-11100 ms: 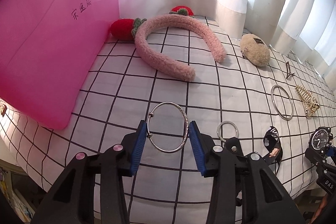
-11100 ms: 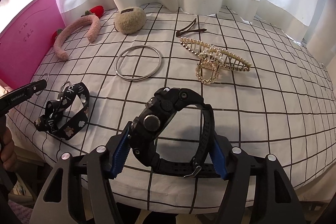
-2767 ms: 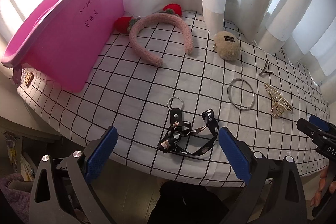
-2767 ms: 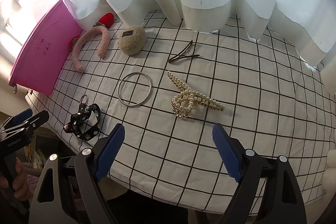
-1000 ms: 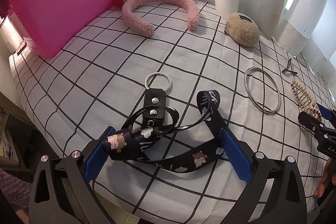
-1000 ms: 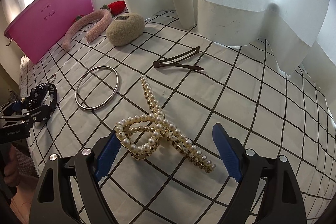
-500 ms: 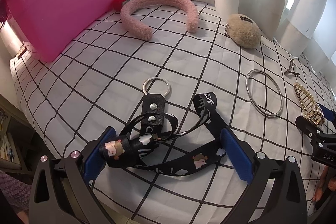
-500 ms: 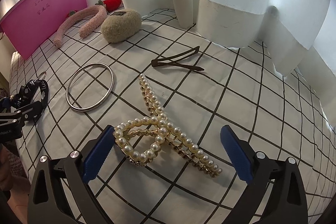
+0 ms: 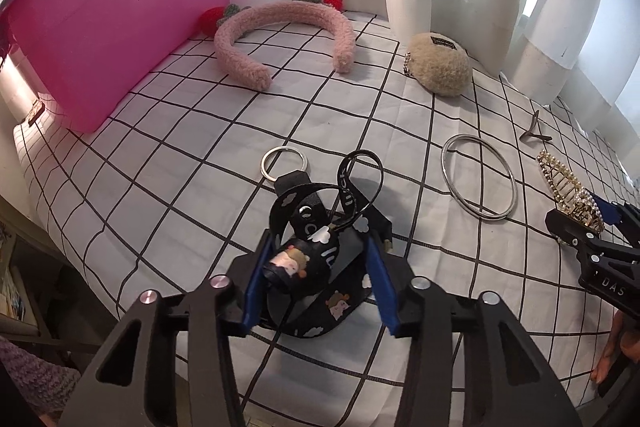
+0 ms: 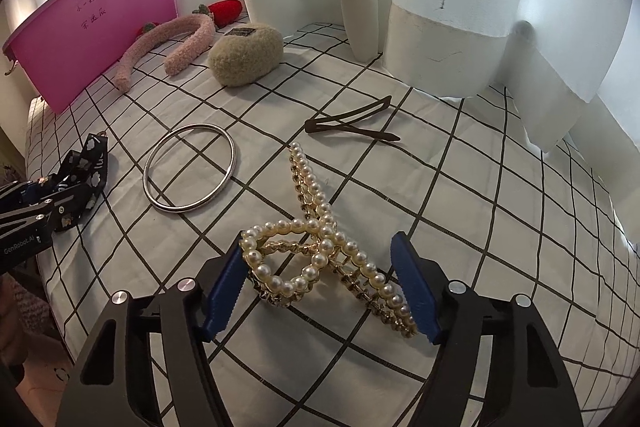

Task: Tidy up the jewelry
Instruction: 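Grasp the black lanyard strap with the left tool while the right tool grasps the pearl claw clip, then lift the strap and pearl clip and carry them toward the pink tub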

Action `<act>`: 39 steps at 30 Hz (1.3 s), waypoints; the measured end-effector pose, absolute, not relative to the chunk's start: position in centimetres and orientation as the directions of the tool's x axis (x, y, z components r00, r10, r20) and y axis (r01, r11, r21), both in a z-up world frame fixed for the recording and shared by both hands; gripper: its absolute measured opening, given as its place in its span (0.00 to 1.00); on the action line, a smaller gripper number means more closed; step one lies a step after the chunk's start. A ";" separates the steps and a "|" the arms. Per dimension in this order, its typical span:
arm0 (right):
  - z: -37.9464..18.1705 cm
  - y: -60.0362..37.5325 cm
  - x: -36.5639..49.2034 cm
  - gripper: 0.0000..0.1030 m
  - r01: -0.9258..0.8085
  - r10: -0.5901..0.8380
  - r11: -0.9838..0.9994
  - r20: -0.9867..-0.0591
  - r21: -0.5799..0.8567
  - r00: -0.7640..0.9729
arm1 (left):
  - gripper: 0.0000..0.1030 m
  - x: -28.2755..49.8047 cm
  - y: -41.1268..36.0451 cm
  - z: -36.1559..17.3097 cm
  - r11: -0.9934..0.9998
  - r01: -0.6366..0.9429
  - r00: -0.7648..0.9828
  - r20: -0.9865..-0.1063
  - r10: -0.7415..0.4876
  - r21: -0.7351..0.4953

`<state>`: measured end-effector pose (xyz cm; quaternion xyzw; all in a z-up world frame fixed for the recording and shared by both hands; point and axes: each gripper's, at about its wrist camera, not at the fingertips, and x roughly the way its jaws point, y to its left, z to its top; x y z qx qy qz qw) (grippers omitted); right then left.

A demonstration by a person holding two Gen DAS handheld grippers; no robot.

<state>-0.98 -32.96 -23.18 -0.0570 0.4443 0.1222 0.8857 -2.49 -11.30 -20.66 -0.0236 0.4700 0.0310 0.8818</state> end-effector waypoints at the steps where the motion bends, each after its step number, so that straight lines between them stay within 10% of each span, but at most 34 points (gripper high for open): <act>1: -23.2 -32.9 -1.0 0.66 -0.266 0.168 0.964 -0.800 0.010 0.576 | 0.22 -2.5 -11.5 -20.6 0.998 -0.067 0.559 -0.828 0.028 -0.011; 21: -21.4 -32.8 -3.6 0.64 -0.269 0.240 0.958 -0.779 0.096 0.579 | 0.18 -3.0 -11.3 -18.4 0.997 -0.072 0.580 -0.814 0.025 -0.020; 25: -20.9 -32.9 -3.8 0.38 -0.262 0.247 0.958 -0.799 0.117 0.548 | 0.18 -3.4 -11.6 -17.0 0.997 -0.069 0.583 -0.812 0.027 -0.016; 39: -19.7 -34.2 -4.5 0.38 -0.253 0.283 0.952 -0.801 0.170 0.528 | 0.18 -4.1 -12.6 -12.4 0.998 -0.062 0.591 -0.806 0.029 -0.009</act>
